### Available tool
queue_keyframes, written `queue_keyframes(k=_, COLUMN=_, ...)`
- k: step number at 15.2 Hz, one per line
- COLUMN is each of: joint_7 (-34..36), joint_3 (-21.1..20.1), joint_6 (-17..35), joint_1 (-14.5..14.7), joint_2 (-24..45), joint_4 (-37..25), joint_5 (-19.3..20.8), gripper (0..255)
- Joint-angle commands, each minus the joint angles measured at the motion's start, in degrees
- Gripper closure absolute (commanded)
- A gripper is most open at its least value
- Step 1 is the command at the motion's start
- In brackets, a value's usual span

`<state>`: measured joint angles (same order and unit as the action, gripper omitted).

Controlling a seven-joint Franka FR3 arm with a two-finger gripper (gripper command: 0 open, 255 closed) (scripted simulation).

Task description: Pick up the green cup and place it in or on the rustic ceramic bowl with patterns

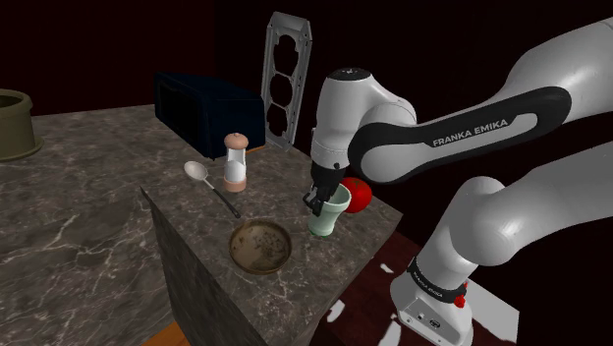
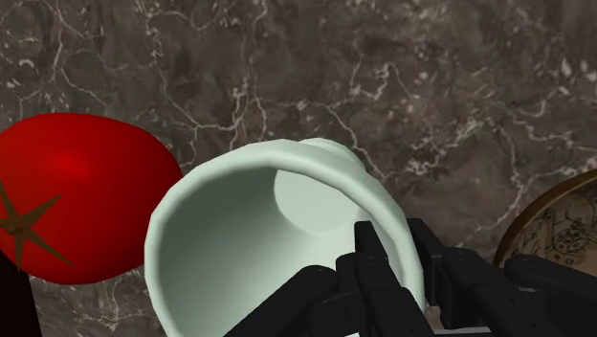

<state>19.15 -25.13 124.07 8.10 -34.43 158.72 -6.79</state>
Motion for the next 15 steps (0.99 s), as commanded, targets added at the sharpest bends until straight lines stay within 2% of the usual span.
queue_keyframes(k=1, joint_7=0.0, joint_3=0.0, joint_6=0.0, joint_1=0.0, joint_2=0.0, joint_4=0.0, joint_5=0.0, gripper=255)
queue_keyframes(k=15, joint_7=-1.8, joint_3=2.9, joint_6=-12.8, joint_1=0.2, joint_2=-5.3, joint_4=-7.6, joint_5=0.8, gripper=255)
